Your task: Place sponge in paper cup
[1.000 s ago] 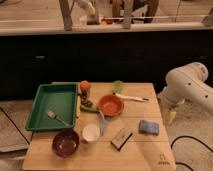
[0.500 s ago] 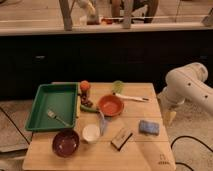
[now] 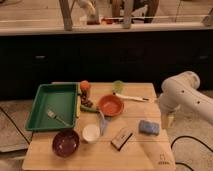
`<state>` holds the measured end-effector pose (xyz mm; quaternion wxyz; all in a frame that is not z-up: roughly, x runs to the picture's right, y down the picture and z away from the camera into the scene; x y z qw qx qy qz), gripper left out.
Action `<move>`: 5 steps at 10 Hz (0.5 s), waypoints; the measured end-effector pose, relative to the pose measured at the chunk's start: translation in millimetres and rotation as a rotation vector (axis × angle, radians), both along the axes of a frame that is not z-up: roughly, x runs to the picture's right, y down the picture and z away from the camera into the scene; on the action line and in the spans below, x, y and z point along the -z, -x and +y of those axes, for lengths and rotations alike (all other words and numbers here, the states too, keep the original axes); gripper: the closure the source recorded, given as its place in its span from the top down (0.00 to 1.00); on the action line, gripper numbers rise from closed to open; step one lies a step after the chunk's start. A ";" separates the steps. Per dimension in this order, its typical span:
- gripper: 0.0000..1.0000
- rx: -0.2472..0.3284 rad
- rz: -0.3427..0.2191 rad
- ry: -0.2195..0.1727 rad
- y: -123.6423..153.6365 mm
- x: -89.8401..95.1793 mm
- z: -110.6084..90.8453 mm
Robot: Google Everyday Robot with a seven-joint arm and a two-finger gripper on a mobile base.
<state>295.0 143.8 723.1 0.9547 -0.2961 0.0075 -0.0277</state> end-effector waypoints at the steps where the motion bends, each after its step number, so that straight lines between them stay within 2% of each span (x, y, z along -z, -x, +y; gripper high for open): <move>1: 0.80 0.009 -0.006 0.003 0.3 -4.6 4.3; 3: 0.80 0.030 -0.025 0.011 -0.1 -21.3 21.4; 5: 0.80 0.049 -0.039 0.016 -0.7 -27.6 27.9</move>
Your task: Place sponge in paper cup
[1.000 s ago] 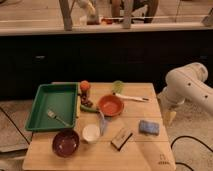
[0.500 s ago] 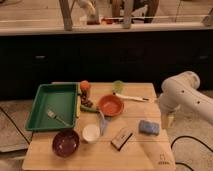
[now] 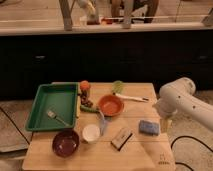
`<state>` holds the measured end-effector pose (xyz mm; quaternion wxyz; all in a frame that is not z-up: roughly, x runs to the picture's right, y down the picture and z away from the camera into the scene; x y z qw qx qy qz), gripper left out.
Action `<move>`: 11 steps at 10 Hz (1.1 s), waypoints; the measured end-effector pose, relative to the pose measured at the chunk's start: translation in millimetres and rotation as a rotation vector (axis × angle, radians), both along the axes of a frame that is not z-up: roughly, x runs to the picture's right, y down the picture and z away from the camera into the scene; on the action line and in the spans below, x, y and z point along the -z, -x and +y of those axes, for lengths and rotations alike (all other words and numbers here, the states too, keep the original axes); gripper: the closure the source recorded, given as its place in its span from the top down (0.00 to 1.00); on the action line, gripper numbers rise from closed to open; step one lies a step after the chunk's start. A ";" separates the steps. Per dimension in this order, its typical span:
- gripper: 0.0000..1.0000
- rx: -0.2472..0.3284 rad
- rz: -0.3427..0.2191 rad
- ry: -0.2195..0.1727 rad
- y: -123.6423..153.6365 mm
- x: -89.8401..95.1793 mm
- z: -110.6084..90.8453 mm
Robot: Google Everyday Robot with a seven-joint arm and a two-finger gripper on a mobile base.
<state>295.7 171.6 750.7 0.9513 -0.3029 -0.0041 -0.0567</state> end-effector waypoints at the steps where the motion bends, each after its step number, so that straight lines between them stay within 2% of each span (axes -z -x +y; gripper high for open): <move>1: 0.80 0.009 -0.007 0.003 -0.3 -2.5 3.1; 11: 0.80 0.066 -0.061 0.038 -0.6 -35.3 41.7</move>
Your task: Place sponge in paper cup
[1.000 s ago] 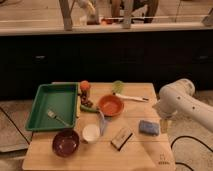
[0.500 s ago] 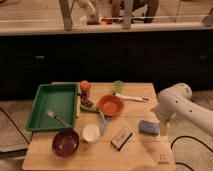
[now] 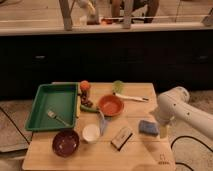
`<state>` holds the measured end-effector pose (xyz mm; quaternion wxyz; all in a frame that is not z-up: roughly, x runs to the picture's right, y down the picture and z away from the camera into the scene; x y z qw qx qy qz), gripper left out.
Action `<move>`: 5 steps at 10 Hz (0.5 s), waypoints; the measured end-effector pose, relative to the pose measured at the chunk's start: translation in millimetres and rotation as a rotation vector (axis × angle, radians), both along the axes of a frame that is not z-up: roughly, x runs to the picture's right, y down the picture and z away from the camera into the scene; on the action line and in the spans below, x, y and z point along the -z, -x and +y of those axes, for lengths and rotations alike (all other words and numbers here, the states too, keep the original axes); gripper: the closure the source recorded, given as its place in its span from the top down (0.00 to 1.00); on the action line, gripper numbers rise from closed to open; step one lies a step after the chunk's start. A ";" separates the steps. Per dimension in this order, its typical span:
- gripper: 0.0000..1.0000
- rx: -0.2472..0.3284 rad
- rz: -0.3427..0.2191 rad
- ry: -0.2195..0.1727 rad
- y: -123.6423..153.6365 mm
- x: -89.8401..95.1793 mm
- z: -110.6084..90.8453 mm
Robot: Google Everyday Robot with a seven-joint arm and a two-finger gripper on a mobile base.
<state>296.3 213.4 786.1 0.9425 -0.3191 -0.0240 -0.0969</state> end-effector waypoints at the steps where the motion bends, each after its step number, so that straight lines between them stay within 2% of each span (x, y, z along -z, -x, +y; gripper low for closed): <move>1: 0.80 0.008 -0.009 0.008 0.0 -5.3 6.4; 5: 0.80 0.021 -0.031 0.019 1.1 -14.7 16.0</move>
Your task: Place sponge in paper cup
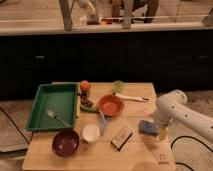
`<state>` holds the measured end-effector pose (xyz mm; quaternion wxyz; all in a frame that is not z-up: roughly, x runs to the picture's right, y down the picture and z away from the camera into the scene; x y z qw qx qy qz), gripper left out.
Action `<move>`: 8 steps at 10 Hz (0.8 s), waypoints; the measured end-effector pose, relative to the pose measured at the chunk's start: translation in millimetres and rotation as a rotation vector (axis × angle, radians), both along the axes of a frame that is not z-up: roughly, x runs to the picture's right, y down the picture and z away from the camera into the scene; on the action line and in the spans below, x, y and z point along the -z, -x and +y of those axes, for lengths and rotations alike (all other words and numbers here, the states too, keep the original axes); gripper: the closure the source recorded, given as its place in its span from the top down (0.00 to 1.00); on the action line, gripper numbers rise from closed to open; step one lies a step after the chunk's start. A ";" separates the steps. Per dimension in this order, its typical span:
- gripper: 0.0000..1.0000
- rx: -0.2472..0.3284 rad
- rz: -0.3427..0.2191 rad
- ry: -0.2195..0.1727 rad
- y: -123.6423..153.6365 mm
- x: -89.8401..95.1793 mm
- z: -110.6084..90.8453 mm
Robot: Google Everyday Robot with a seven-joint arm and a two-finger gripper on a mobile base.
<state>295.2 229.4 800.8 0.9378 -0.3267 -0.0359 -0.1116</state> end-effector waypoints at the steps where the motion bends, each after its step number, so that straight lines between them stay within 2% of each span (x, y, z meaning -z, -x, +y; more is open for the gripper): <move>1: 0.80 -0.004 -0.003 0.002 0.5 -1.7 2.2; 8: 0.80 -0.009 -0.025 0.016 1.7 -14.2 15.6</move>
